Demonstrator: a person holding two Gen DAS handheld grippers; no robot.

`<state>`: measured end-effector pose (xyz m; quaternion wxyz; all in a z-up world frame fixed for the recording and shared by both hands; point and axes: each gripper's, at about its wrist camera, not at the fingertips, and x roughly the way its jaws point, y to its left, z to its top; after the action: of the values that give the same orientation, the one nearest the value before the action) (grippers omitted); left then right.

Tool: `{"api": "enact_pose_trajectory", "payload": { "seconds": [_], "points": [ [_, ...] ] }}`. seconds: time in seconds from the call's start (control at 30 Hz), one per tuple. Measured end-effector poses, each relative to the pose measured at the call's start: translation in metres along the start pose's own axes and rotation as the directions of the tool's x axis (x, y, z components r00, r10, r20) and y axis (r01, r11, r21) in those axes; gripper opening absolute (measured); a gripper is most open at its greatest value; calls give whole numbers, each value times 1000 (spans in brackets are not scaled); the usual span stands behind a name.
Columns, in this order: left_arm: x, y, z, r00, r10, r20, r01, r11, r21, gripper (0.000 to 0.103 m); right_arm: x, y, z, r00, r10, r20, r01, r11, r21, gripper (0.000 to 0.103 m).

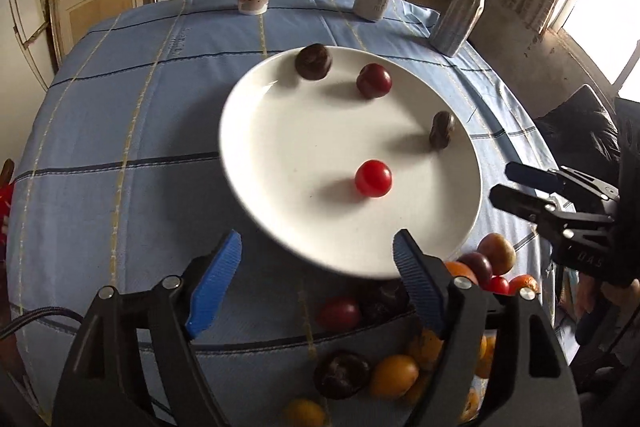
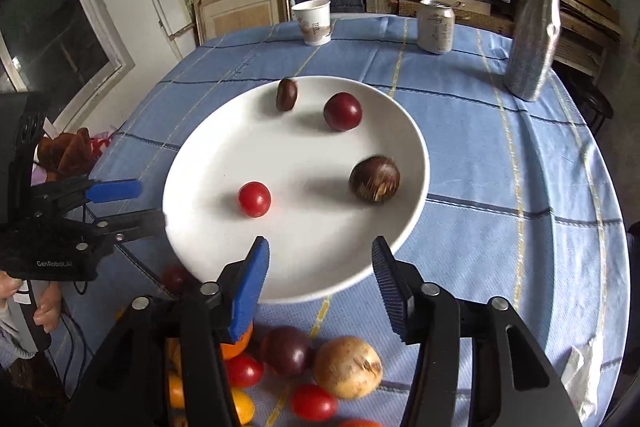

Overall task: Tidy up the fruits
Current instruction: 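Carry both dark plums onto the white plate and release them, then grasp the small yellow fruit with the left tool while the right tool grasps an orange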

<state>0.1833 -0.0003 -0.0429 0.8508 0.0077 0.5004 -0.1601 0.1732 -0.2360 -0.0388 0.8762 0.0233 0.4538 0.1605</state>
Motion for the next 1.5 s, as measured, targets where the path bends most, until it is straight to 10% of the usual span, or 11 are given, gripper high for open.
{"api": "enact_pose_trajectory", "payload": {
  "seconds": [0.63, 1.37, 1.5],
  "points": [
    [-53, 21, -124, 995, 88, -47, -89, 995, -38, 81, -78, -23, -103, 999, -43, -12, 44, 988, 151, 69],
    [-18, 2, -120, 994, 95, -52, -95, 995, 3, 72, -83, -26, -128, 995, -81, -56, 87, 990, 111, 69],
    [-14, 2, -119, 995, 78, -66, -79, 997, -1, 57, -71, -25, -122, 994, -82, -71, 88, 992, 87, 69]
  ]
}}
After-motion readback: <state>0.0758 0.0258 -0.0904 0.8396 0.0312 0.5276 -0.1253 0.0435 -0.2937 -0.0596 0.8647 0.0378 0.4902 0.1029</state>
